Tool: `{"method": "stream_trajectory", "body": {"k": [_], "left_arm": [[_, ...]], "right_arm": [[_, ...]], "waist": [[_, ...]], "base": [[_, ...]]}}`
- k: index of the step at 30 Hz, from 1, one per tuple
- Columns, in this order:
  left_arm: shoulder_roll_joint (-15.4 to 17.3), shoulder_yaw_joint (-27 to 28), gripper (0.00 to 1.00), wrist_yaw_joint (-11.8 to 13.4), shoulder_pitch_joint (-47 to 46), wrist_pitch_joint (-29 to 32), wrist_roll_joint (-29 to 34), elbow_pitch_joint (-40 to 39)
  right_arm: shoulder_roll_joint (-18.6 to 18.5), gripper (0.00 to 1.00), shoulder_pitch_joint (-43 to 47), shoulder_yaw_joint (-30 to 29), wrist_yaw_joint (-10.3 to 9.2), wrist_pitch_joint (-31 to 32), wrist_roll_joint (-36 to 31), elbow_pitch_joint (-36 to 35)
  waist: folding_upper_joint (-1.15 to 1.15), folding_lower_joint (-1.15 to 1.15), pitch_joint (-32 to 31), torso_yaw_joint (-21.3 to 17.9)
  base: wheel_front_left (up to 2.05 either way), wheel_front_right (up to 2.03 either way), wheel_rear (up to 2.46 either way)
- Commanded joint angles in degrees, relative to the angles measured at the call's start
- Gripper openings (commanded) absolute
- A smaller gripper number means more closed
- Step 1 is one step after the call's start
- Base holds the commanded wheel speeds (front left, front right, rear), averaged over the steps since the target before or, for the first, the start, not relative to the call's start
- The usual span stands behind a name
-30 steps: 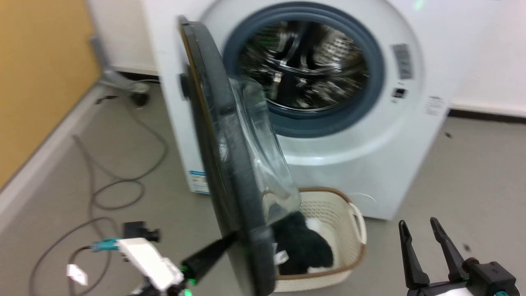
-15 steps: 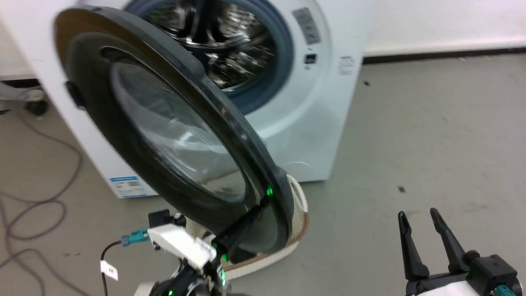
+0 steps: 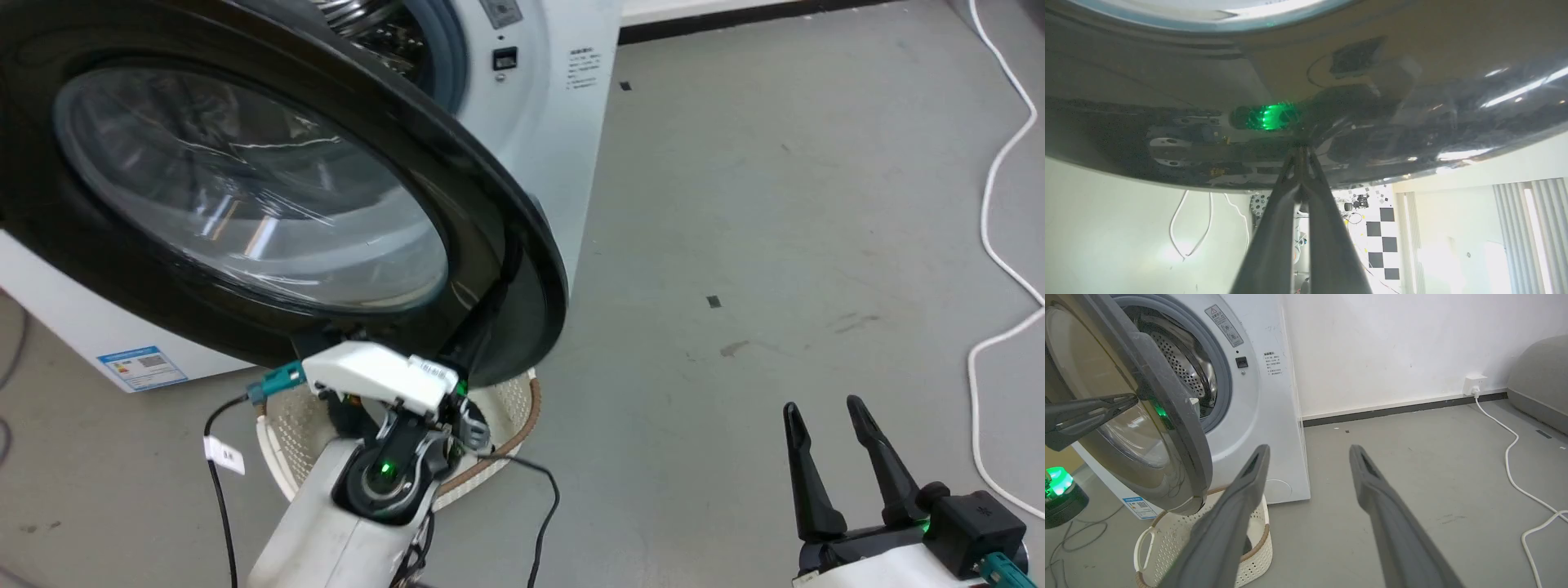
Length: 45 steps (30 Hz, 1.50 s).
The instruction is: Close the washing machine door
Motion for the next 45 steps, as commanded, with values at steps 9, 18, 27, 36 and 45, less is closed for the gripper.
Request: {"method": "stream_trajectory", "body": {"k": [9,18,27,36,45], "left_arm": [[0.8,-5.7,0.0,-1.7,-2.1,-4.2,4.8,5.0],[12.1,-15.8,0.0,-1.9,8.1,-8.5,21.2,-2.8],[25.0,-19.9,0.0,5.5,8.7,-19.7,48.5,-8.1],[18.2,3.8,0.4,11.3,21.4,-20.5,57.9,-23.3],[11.6,9.1,1.0,4.8,31.9,-20.5,71.1,-24.4]], "right_arm": [[0.1,1.0,-0.4,-0.6,0.05,-0.2,0.3,0.0],[0.1,1.0,1.2,-1.6,0.05,-0.2,0.4,0.3],[0.1,1.0,3.2,-2.4,0.05,-0.2,0.5,0.0],[0.1,1.0,3.4,-2.0,0.05,-0.2,0.2,-0.6],[0.1,1.0,3.6,-0.9,0.05,-0.2,-0.4,-0.2]], "waist": [[0.0,0.0,-1.7,1.9],[0.0,0.0,-6.4,7.3],[0.0,0.0,-9.1,13.5],[0.0,0.0,-9.9,17.7],[0.0,0.0,-10.5,19.6]], "base": [[0.0,0.0,0.0],[0.0,0.0,0.0],[0.0,0.0,0.0],[0.0,0.0,0.0],[0.0,0.0,0.0]]}}
